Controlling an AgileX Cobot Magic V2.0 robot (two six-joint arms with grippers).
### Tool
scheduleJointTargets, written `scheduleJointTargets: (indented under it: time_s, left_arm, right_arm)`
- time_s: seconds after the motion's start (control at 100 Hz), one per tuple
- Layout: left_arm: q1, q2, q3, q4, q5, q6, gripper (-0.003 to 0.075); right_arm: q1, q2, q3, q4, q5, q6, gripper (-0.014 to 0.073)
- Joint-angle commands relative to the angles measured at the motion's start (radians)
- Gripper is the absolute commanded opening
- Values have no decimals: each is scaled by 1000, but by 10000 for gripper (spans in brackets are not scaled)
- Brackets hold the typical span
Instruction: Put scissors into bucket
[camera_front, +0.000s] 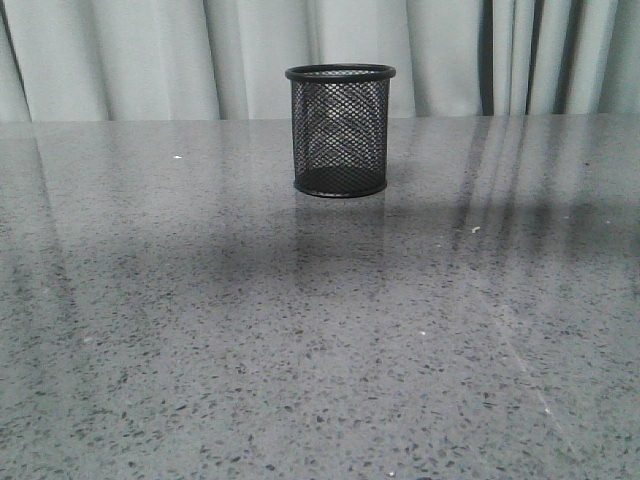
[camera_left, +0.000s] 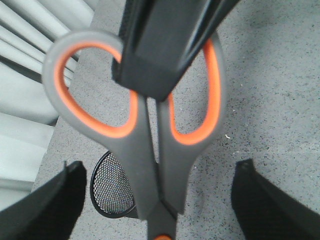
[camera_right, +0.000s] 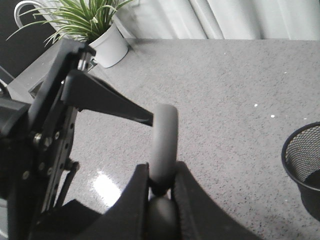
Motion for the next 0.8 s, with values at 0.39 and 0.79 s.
scheduleJointTargets:
  time_s: [0.39, 0.79]
  left_arm:
    - [257, -225, -34, -26, 0, -94, 587]
    - [434, -283, -34, -27, 88, -142, 587]
  right_arm:
    - [-2, -15, -73, -191, -238, -14, -48]
    - [-2, 96, -225, -569, -188, 159, -45]
